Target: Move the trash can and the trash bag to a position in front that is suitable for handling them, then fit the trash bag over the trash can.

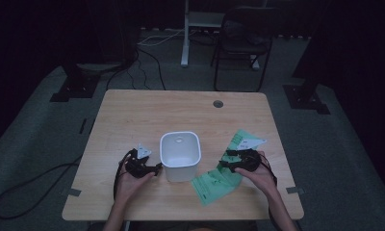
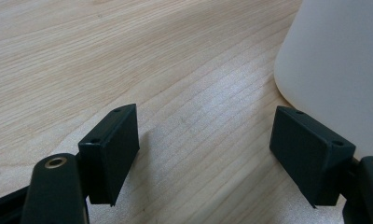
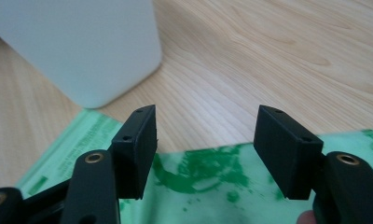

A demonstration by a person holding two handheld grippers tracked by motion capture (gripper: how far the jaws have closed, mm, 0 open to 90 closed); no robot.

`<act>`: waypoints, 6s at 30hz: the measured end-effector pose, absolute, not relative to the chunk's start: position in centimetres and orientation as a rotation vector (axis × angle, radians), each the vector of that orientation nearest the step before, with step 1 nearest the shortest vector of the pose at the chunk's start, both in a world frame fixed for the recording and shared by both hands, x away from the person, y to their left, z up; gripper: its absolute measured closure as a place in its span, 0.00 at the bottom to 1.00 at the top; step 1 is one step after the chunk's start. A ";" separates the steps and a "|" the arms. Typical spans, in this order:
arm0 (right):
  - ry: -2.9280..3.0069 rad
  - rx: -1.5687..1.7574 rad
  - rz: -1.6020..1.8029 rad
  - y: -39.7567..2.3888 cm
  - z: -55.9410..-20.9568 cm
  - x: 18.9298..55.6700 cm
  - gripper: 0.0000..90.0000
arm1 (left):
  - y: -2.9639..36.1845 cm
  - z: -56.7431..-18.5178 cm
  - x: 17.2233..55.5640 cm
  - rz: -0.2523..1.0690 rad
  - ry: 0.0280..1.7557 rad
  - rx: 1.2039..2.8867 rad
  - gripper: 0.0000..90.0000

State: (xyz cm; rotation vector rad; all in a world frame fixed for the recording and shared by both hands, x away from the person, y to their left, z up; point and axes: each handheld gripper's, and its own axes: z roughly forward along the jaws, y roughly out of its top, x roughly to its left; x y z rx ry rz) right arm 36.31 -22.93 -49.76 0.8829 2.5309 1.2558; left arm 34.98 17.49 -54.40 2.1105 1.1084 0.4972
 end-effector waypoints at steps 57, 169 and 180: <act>2.463 1.098 0.919 -22.5 -53.3 37.9 0.89 | 17.1 -54.4 34.9 0.497 1.097 2.125 0.27; 2.265 0.992 1.380 -18.5 -36.1 39.6 1.00 | 16.6 -54.3 34.7 0.503 1.063 2.108 0.27; 2.242 0.902 1.496 -17.5 -31.3 39.2 1.00 | 16.6 -54.3 34.7 0.502 1.064 2.110 0.27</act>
